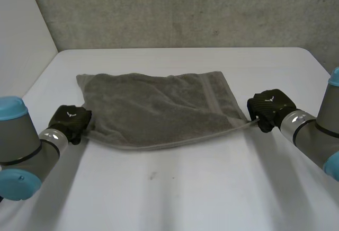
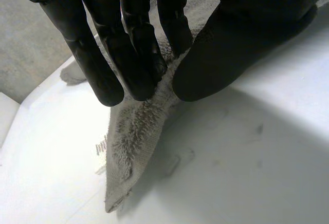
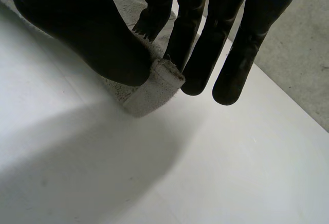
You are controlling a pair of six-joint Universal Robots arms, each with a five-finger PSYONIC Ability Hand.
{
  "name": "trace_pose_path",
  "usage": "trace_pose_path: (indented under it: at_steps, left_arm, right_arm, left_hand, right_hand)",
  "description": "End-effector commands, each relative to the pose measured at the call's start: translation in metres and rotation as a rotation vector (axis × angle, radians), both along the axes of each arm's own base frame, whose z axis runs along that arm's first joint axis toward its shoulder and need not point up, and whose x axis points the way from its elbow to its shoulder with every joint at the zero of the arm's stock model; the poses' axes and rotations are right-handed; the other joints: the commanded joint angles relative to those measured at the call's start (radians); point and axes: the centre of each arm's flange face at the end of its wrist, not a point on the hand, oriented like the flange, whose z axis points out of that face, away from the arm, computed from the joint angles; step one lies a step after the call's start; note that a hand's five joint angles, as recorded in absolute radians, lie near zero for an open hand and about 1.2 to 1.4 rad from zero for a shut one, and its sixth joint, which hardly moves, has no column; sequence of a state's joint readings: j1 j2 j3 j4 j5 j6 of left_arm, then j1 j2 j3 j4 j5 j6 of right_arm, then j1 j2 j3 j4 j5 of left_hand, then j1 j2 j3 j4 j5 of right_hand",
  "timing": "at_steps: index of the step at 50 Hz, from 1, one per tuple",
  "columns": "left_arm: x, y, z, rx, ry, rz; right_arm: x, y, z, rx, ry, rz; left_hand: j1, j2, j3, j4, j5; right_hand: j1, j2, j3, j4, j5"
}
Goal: Fold the towel.
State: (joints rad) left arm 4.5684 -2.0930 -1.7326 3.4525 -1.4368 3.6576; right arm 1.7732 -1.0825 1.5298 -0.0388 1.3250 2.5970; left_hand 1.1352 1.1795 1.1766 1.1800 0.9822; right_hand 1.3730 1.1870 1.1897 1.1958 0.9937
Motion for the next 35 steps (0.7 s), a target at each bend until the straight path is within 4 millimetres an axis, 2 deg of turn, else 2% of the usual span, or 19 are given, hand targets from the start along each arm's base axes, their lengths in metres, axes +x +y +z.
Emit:
trace_pose_path:
  at_steps: [1,5,8,11,13,14,16,17,18,22,28,35]
  left_arm:
    - [0.003,0.015,0.028,-0.032,0.000,0.010]
    - [0.005,0.029,0.039,-0.021,-0.003,0.008]
    - [0.008,0.051,0.055,0.002,-0.008,0.007]
    - [0.010,0.060,0.058,0.026,-0.015,0.008]
    - [0.012,0.079,0.062,0.086,-0.051,-0.005]
    - [0.012,0.079,0.062,0.086,-0.052,-0.005]
    - [0.016,0.101,0.064,0.162,-0.105,-0.025]
    - [0.016,0.101,0.064,0.163,-0.105,-0.025]
    - [0.017,0.112,0.065,0.194,-0.130,-0.037]
    - [0.021,0.135,0.069,0.247,-0.182,-0.066]
    - [0.021,0.141,0.077,0.215,-0.204,-0.080]
    - [0.020,0.126,0.084,0.147,-0.283,-0.119]
  right_arm:
    - [0.001,-0.001,0.011,-0.020,0.002,0.002]
    - [0.000,0.008,0.020,0.015,0.044,0.024]
    - [-0.004,0.024,0.027,0.087,0.150,0.069]
    - [-0.006,0.030,0.029,0.114,0.181,0.085]
    - [-0.010,0.044,0.031,0.172,0.233,0.116]
    - [-0.010,0.044,0.031,0.173,0.233,0.116]
    - [-0.013,0.054,0.030,0.224,0.262,0.131]
    - [-0.013,0.054,0.030,0.224,0.262,0.131]
    - [-0.017,0.059,0.032,0.244,0.275,0.133]
    - [-0.033,0.075,0.047,0.248,0.340,0.140]
    - [-0.044,0.084,0.053,0.244,0.414,0.170]
    - [-0.043,0.079,0.059,0.199,0.428,0.173]
  left_hand:
    - [0.261,0.217,0.220,0.216,0.240]
    - [0.261,0.217,0.220,0.216,0.240]
    - [0.261,0.217,0.220,0.216,0.240]
    - [0.261,0.217,0.220,0.216,0.240]
    - [0.261,0.217,0.220,0.216,0.240]
    - [0.261,0.217,0.220,0.216,0.240]
    - [0.261,0.217,0.220,0.216,0.240]
    - [0.261,0.217,0.220,0.216,0.240]
    - [0.261,0.217,0.220,0.216,0.240]
    - [0.261,0.217,0.220,0.216,0.240]
    - [0.261,0.217,0.220,0.216,0.240]
    - [0.261,0.217,0.220,0.216,0.240]
  right_hand:
    - [0.023,0.209,0.207,0.200,0.228]
    - [0.023,0.209,0.207,0.200,0.228]
    - [0.023,0.209,0.207,0.200,0.228]
    - [0.023,0.209,0.207,0.200,0.228]
    - [0.023,0.209,0.207,0.200,0.228]
    - [0.023,0.209,0.207,0.200,0.228]
    - [0.023,0.209,0.207,0.200,0.228]
    - [0.023,0.209,0.207,0.200,0.228]
    - [0.023,0.209,0.207,0.200,0.228]
    - [0.023,0.209,0.207,0.200,0.228]
    - [0.023,0.209,0.207,0.200,0.228]
    - [0.023,0.209,0.207,0.200,0.228]
